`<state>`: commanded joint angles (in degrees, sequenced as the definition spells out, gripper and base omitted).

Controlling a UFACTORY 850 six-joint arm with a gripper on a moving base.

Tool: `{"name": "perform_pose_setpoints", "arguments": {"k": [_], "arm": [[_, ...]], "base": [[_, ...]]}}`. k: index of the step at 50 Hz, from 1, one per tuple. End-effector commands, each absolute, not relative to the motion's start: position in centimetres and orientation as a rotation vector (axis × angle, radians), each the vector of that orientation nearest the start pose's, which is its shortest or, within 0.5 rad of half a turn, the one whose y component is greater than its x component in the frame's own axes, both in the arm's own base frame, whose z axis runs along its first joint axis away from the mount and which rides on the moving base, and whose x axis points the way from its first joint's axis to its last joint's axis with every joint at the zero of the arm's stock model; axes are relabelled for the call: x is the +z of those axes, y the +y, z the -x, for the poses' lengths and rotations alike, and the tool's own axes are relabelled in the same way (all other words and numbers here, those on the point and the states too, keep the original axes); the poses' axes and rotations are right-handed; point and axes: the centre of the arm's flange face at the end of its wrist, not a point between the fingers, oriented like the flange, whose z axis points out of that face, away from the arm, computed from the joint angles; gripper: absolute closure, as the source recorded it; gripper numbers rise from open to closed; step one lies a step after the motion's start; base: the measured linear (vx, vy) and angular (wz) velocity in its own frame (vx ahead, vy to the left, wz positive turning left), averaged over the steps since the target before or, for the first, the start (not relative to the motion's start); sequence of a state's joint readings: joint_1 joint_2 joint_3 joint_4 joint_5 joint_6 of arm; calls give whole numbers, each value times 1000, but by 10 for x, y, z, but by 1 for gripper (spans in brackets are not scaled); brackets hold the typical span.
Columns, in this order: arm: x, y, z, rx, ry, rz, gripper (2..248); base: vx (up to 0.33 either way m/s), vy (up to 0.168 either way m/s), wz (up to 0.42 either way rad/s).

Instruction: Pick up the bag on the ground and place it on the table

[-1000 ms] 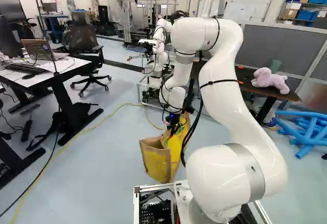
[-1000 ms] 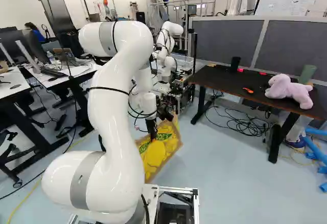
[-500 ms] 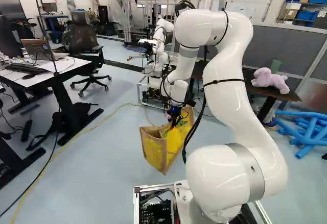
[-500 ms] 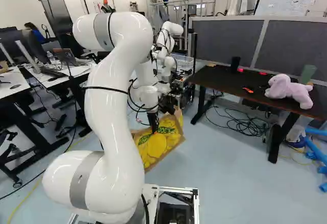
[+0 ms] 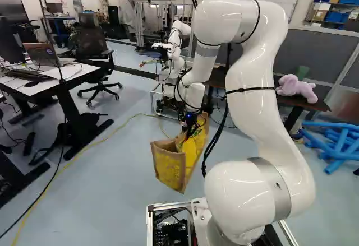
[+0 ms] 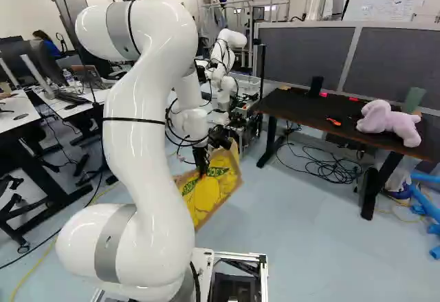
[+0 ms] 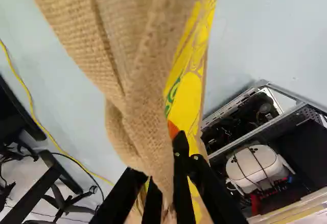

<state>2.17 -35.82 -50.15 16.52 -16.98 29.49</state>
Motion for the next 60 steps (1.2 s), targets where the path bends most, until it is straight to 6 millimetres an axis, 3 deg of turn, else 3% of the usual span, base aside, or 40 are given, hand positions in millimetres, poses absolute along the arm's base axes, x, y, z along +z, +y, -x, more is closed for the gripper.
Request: {"name": "perform_pose_setpoints", "arguments": {"k": [29,60], "arm": [[261,31,-452,149,1072,2877,228],[307,26,-440,-68,1066,2839,228]], "base": [[0,0,0],[0,0,0]]}}
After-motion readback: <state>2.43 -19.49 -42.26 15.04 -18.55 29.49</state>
